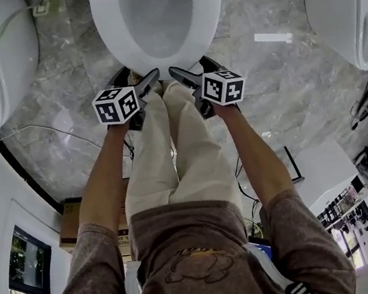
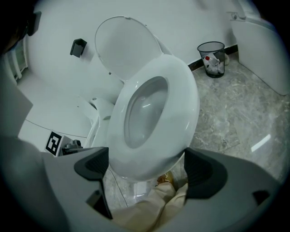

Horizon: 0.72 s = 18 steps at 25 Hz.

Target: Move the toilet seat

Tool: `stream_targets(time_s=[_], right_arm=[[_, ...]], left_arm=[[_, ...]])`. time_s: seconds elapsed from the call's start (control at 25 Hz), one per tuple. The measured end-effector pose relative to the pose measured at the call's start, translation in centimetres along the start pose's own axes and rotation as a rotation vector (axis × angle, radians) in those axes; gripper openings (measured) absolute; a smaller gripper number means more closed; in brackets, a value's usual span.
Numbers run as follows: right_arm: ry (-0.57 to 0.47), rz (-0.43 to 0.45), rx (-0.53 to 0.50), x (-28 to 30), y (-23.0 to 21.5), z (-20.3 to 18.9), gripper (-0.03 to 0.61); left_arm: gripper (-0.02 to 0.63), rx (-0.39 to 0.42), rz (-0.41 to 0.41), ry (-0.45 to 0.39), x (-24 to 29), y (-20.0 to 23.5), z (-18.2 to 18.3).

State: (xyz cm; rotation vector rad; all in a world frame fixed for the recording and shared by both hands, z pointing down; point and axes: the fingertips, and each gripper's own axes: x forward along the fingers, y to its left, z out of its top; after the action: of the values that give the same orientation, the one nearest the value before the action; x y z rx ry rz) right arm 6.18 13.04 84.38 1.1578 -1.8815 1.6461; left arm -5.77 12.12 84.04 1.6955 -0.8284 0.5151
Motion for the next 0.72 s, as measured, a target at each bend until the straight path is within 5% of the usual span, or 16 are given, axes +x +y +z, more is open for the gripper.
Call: stream_targets(time_s=[0.72], right_arm=[[-0.048,0.049,-0.039,-4.2,3.4,1.7,0.524]], left_arm=[[0.428,-0.032,-0.057,-0.056,-3.9,-3.7,2.2]])
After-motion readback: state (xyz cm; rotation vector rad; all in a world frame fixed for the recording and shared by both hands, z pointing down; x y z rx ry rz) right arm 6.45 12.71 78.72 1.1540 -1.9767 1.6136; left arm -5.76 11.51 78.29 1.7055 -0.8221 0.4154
